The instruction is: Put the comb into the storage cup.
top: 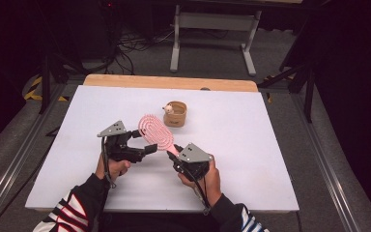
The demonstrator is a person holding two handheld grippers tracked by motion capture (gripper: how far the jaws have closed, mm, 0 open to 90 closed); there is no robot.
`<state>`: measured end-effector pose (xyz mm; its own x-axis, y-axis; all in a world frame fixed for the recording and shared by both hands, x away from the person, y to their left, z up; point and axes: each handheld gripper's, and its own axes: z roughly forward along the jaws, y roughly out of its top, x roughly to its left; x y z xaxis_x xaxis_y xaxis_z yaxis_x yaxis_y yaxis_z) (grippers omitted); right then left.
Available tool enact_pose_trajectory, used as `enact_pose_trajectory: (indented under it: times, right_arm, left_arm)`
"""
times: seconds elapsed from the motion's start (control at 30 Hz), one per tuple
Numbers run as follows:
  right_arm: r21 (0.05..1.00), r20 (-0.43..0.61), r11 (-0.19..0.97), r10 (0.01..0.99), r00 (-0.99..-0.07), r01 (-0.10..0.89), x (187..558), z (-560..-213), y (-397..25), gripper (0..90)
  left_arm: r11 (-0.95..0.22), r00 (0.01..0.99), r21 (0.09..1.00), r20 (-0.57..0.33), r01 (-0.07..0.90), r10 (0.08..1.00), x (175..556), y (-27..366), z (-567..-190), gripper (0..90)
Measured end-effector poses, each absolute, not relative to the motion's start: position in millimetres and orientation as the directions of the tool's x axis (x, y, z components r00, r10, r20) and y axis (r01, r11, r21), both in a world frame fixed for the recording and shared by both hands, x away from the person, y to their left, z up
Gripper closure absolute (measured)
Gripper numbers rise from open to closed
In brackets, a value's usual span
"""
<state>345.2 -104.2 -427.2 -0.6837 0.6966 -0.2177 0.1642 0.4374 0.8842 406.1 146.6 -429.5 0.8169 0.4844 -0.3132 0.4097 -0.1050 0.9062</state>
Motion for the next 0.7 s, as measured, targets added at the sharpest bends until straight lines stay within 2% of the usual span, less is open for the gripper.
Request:
enact_pose_trajectory:
  times: [0.33, 0.43, 0.7]
  right_arm:
    - [0.897, -0.233, 0.423, 0.701, -0.674, 0.13, 343, -427, -105, 69.4]
    - [0.895, -0.251, 0.431, 0.706, -0.662, 0.12, 343, -427, -105, 69.5]
    - [0.887, -0.272, 0.446, 0.711, -0.648, 0.118, 344, -428, -106, 69.5]
  left_arm:
    - [-0.017, 0.817, 0.917, -0.347, 0.399, 0.461, 409, 131, -426, 24.5]
    - [0.002, 0.83, 0.921, -0.351, 0.389, 0.433, 409, 129, -425, 32.5]
    - [0.028, 0.845, 0.923, -0.362, 0.383, 0.394, 410, 127, -421, 46.6]
